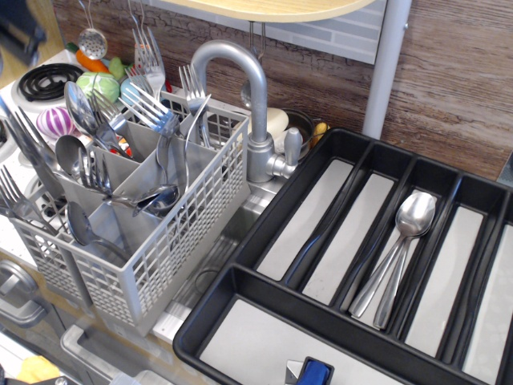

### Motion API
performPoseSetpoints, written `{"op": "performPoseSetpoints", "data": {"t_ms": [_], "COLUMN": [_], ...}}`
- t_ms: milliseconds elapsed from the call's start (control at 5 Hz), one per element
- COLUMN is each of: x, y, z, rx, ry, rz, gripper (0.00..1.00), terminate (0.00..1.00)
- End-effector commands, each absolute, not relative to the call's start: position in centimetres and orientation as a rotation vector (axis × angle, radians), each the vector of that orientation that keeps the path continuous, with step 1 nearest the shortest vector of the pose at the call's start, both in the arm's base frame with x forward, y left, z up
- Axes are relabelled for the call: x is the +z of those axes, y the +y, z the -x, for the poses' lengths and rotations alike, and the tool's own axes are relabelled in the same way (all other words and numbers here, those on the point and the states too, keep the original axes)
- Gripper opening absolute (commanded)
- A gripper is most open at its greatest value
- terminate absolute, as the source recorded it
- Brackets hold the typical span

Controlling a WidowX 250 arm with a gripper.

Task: Put big spoon from basket to tray

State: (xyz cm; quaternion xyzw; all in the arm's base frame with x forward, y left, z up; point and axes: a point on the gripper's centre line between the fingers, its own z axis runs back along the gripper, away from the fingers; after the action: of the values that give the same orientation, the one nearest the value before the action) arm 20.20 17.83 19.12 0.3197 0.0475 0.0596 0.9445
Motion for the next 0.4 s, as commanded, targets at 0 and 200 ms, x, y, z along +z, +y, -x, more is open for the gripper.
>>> {"op": "performPoseSetpoints", "data": {"t_ms": [0, 200], "x": [25.7, 27.4], "y": [14.6, 12.0], "z": [-23.8, -25.9], "rx": [0.074, 0.099], "ry": [0.089, 0.130], "rz": [-0.655, -0.558], "gripper": [0.00, 0.00], "terminate": [0.00, 0.00]}}
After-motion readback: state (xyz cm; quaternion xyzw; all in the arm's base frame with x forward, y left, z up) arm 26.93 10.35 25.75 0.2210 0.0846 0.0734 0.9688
